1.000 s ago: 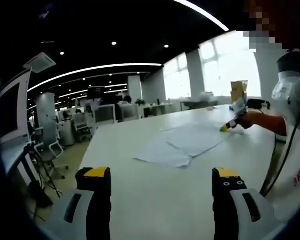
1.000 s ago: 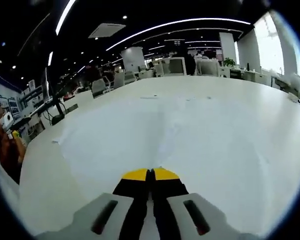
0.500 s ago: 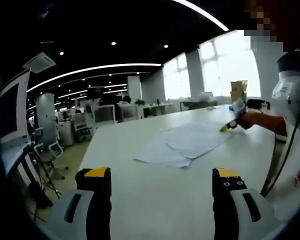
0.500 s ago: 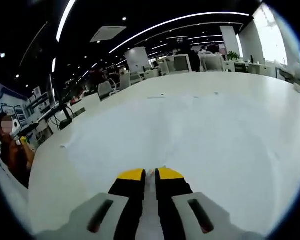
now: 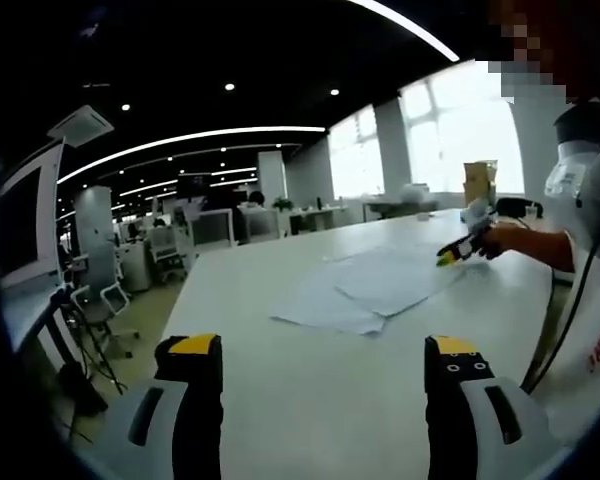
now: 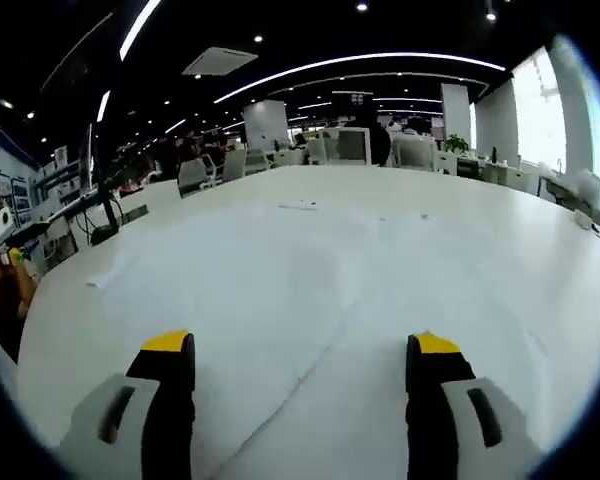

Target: Organize the stack of printing papers by aligning and flattening the scattered papers on the table

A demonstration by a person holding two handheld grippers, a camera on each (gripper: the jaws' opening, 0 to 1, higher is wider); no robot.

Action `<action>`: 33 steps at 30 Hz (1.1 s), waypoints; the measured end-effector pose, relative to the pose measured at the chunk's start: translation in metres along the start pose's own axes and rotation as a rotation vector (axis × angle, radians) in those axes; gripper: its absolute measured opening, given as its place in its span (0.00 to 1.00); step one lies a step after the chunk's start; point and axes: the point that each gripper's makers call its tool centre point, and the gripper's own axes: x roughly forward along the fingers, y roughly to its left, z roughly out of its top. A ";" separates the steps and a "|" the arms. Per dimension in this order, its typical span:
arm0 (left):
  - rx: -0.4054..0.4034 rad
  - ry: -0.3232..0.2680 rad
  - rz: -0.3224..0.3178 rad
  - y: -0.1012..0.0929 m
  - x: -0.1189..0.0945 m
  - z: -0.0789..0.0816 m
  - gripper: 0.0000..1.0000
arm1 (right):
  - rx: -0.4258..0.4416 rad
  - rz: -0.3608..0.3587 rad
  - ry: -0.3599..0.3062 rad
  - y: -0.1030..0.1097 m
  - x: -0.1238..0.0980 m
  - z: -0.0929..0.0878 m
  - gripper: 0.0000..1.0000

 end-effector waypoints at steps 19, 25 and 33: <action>-0.001 -0.013 0.013 0.003 -0.005 0.001 0.85 | -0.093 0.007 0.057 0.017 0.010 -0.007 0.55; -0.004 -0.018 0.021 0.006 -0.007 0.001 0.85 | -0.089 -0.008 0.059 0.015 0.012 -0.006 0.52; -0.005 -0.025 0.028 0.007 -0.009 0.001 0.85 | -0.081 -0.035 0.049 0.004 0.009 -0.005 0.33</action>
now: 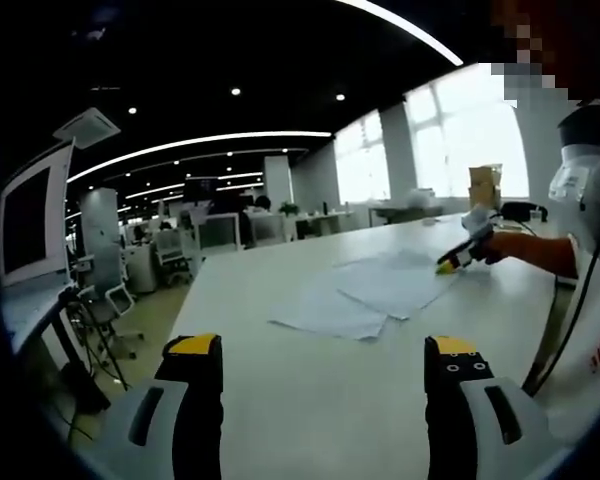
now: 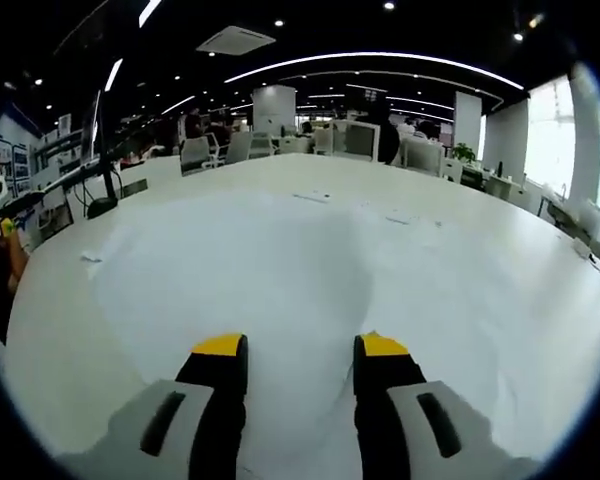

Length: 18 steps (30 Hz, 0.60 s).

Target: Organize the stack of printing papers by aligning and flattening the scattered papers on the table

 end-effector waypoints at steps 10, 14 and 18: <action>0.002 -0.002 0.003 0.000 -0.001 0.000 0.84 | 0.003 -0.004 -0.013 -0.001 -0.001 0.003 0.35; 0.001 -0.008 0.012 0.003 -0.001 0.002 0.84 | 0.000 -0.025 0.003 -0.003 0.004 0.006 0.60; 0.002 -0.006 0.013 0.003 -0.002 0.002 0.84 | -0.008 -0.017 0.000 0.000 0.008 0.012 0.64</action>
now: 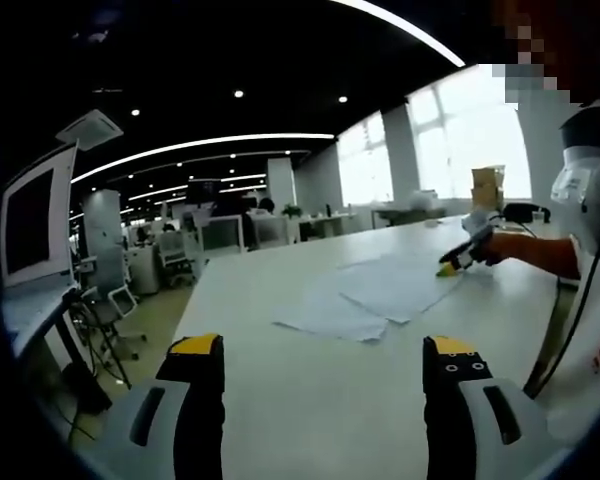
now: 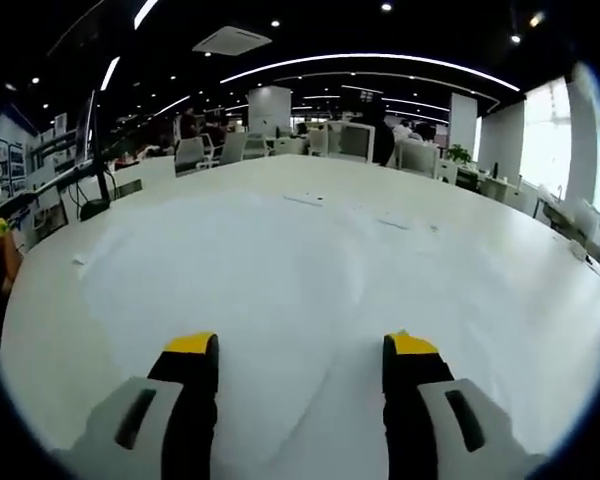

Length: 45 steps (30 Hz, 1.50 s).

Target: Organize the stack of printing papers by aligning and flattening the scattered papers on the table

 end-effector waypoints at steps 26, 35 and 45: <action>0.003 -0.001 0.034 0.007 -0.013 0.002 0.84 | -0.035 0.020 -0.018 0.008 0.043 0.031 0.82; -0.001 0.000 0.049 0.009 -0.019 0.000 0.84 | 0.009 0.024 -0.023 0.008 0.048 0.026 0.81; -0.001 -0.006 0.046 0.009 -0.017 0.001 0.84 | -0.003 0.047 -0.024 0.014 0.046 0.029 0.42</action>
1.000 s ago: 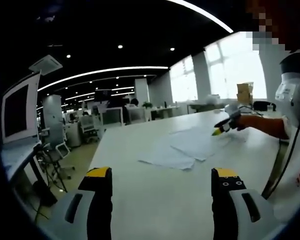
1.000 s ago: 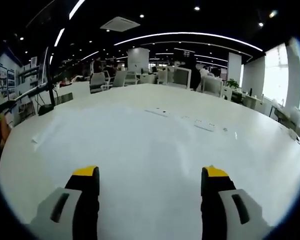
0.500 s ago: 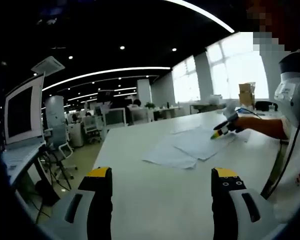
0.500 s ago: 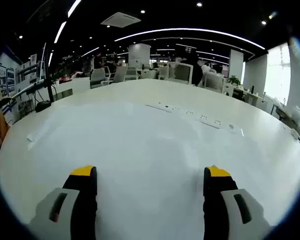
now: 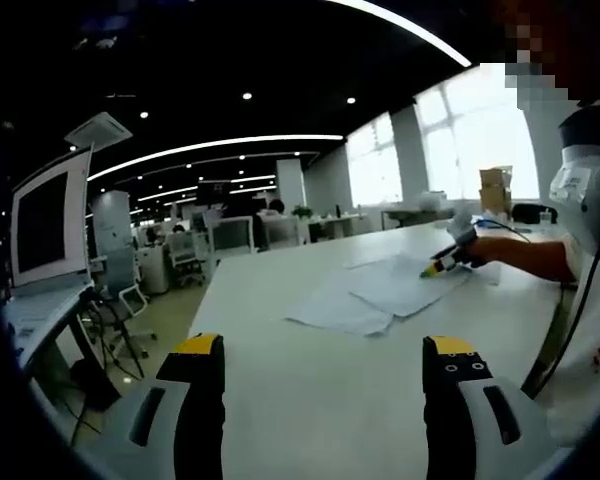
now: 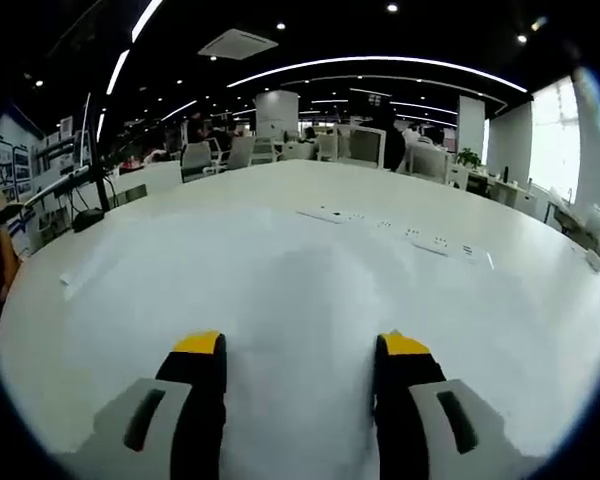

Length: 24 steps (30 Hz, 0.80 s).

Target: Organize the stack of printing papers by aligning and flattening the scattered papers on the table

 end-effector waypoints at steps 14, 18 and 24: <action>0.004 -0.002 -0.003 0.000 0.002 0.002 0.84 | -0.107 0.056 -0.096 0.014 -0.018 0.027 0.14; 0.006 -0.003 -0.014 -0.003 0.007 0.003 0.84 | -0.148 0.110 -0.121 0.021 -0.032 0.045 0.10; 0.006 0.004 -0.028 -0.008 0.013 0.005 0.84 | -0.166 0.208 -0.109 0.022 -0.042 0.065 0.09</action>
